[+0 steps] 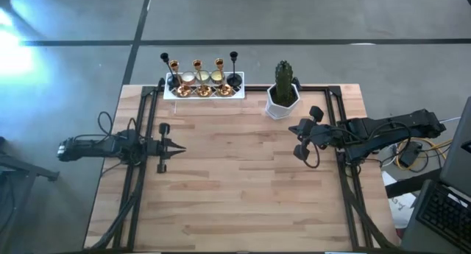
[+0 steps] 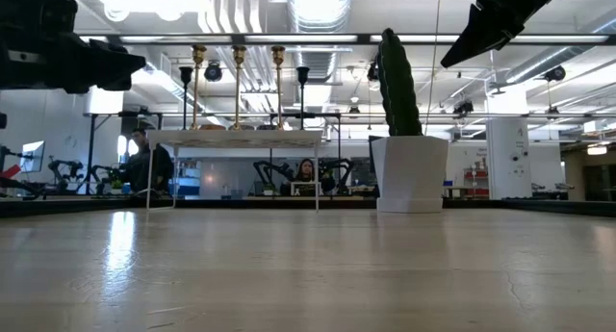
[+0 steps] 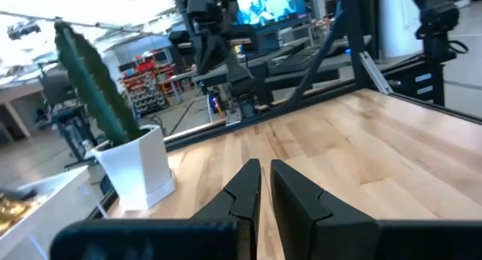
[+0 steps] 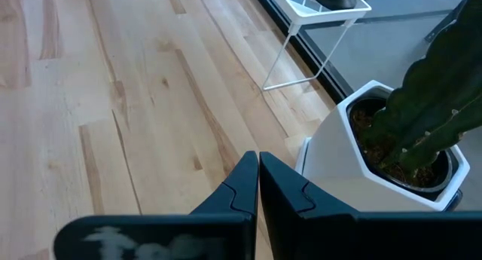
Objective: Pick & Place candle stick holders
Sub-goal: Return to Home Position
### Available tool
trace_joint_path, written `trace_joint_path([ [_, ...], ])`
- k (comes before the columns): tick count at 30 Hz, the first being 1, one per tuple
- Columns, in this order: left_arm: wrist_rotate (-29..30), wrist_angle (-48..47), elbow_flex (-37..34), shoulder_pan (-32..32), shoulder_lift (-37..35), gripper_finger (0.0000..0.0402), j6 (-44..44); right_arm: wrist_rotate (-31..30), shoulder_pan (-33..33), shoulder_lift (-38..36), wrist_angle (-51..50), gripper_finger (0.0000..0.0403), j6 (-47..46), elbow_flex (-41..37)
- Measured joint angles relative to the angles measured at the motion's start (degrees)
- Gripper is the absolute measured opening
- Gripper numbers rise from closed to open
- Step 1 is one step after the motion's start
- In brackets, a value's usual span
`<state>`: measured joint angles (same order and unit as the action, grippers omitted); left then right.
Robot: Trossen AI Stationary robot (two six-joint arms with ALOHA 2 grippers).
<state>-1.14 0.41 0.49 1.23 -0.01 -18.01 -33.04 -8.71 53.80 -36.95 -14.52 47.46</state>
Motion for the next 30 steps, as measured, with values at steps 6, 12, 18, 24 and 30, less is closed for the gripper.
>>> trace_joint_path([
  [6,-0.90,0.00,-0.04,0.00,0.00,0.0037,-3.00,0.00,0.00,0.00,0.00,0.0008,0.00,0.00],
  [12,1.20,-0.06,-0.11,-0.06,0.00,0.0037,17.36,0.01,0.00,0.00,0.00,0.0008,0.00,0.00],
  [18,8.45,1.59,0.00,-0.11,1.34,0.0037,23.98,0.00,0.00,0.00,0.00,0.0008,0.00,0.00],
  [24,8.43,1.57,0.22,-0.11,1.64,0.0037,23.88,0.02,0.00,0.00,0.00,0.0008,0.00,0.00],
  [30,8.51,1.79,0.11,-0.11,1.94,0.0037,23.88,0.01,0.00,0.00,0.00,0.0008,0.00,0.00],
])
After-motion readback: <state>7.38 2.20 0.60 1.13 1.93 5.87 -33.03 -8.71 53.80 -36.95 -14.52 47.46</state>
